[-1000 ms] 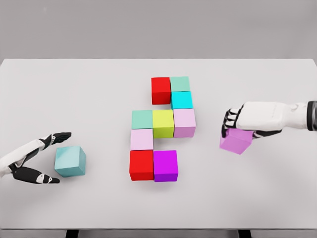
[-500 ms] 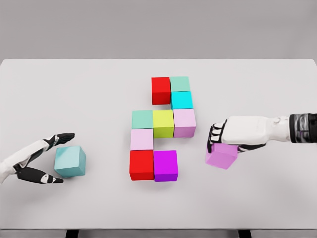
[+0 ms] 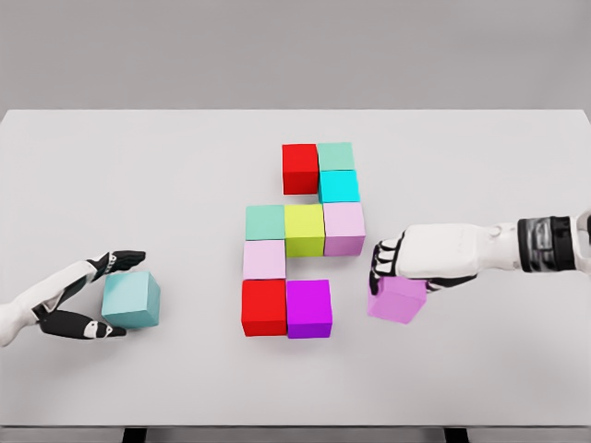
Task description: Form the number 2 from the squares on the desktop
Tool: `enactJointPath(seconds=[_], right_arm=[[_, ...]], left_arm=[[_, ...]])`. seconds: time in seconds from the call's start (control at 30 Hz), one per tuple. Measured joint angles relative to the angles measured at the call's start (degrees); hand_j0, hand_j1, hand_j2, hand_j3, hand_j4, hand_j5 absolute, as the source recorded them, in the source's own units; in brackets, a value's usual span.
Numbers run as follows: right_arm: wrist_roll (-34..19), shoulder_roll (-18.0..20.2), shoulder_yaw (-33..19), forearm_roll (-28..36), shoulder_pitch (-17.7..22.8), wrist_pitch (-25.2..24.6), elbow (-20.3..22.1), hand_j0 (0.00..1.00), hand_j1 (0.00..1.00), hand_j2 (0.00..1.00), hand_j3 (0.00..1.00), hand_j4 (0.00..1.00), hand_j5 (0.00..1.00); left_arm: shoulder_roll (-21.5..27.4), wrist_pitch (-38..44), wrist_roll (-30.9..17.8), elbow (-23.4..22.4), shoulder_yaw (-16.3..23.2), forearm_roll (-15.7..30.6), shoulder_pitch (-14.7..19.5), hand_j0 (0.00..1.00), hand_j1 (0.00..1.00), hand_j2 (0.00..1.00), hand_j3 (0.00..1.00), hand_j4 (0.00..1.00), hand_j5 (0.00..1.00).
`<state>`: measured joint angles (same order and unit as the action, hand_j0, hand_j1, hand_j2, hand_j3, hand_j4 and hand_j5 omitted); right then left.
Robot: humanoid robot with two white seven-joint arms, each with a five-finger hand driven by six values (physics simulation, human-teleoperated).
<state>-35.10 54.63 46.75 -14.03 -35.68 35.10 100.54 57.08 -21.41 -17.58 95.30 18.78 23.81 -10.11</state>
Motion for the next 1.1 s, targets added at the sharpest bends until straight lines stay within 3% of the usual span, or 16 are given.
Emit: enactJointPath(seconds=[0.2, 0.43, 0.67, 0.77, 1.1], right_arm=[[0.0, -0.45, 1.54, -0.23, -1.23, 0.0, 0.0, 0.37, 0.37, 0.37, 0.37, 0.37, 0.37], [0.01, -0.53, 2.98, -0.47, -2.11, 0.02, 0.0, 0.37, 0.37, 0.37, 0.37, 0.37, 0.37], [0.01, -1.28, 4.2, -0.47, -4.48, 0.0, 0.05, 0.37, 0.37, 0.37, 0.37, 0.37, 0.37], [0.01, -2.02, 5.68, -0.47, -5.19, 0.0, 0.07, 0.37, 0.37, 0.37, 0.37, 0.37, 0.37], [0.0, -3.42, 7.95, -0.48, -6.07, 0.01, 0.09, 0.4, 0.4, 0.4, 0.4, 0.4, 0.4]], left_arm=[[-0.35, 0.29, 0.0, 0.01, 0.17, -0.02, 0.0, 0.81, 0.81, 0.81, 0.81, 0.81, 0.81], [-1.04, 0.86, 0.06, 0.03, 0.1, 0.52, 0.0, 0.58, 0.58, 0.58, 0.58, 0.58, 0.58], [-1.15, 1.38, -0.08, 0.09, 0.08, 0.29, 0.17, 0.51, 0.51, 0.51, 0.51, 0.51, 0.51], [-1.14, 1.57, -0.05, 0.14, -0.05, 0.07, 1.05, 0.46, 0.46, 0.46, 0.46, 0.46, 0.46], [-3.12, 5.43, -0.11, 0.12, 0.06, 0.01, 8.17, 0.43, 0.43, 0.43, 0.43, 0.43, 0.43]])
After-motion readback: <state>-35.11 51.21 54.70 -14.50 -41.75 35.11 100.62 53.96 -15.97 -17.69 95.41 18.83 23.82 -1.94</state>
